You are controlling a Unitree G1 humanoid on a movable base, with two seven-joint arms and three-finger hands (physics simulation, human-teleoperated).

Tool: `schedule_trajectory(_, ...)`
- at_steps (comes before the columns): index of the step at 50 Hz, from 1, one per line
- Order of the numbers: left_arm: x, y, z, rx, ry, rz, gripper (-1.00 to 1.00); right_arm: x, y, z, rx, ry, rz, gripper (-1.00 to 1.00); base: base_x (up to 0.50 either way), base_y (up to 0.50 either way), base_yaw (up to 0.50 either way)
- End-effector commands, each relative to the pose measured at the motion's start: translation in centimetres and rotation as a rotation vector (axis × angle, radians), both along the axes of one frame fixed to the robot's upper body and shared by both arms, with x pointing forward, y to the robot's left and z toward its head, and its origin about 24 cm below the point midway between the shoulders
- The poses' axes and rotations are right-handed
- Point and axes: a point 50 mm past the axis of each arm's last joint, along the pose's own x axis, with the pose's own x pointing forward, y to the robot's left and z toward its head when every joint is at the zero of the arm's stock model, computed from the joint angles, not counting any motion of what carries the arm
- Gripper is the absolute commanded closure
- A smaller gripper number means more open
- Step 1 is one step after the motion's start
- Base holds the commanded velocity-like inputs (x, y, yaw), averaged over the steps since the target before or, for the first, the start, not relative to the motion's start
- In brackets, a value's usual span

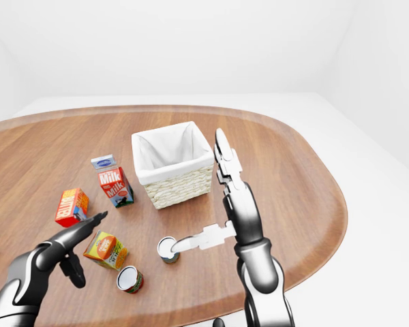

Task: Pick up the orange juice, and put it in the basket.

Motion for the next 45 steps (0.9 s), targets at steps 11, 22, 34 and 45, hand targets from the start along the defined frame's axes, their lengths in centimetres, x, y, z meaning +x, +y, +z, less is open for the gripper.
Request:
schedule_trajectory(11, 0.9, 0.8, -2.4, 0.112, 0.090, -0.009, 1.00, 0.0, -0.1, -0.1, 0.007, 0.007, -0.005, -1.00, 0.00, 0.00, 0.00)
schedule_trajectory(22, 0.9, 0.9, -1.5, 0.052, 0.081, 0.001, 1.00, 0.0, -0.1, -0.3, 0.005, 0.014, -0.003, -1.00, 0.00, 0.00, 0.00)
schedule_trajectory(34, 1.1, 0.7, 1.4, -0.053, -0.009, -0.007, 1.00, 0.0, -0.1, -0.2, 0.003, 0.012, -0.003, -1.00, 0.00, 0.00, 0.00)
schedule_trajectory(45, 1.6, 0.8, 4.3, -0.100, -0.152, -0.007, 1.00, 0.1, 0.0, -0.4, 0.002, 0.021, -0.002, -1.00, 0.00, 0.00, 0.00)
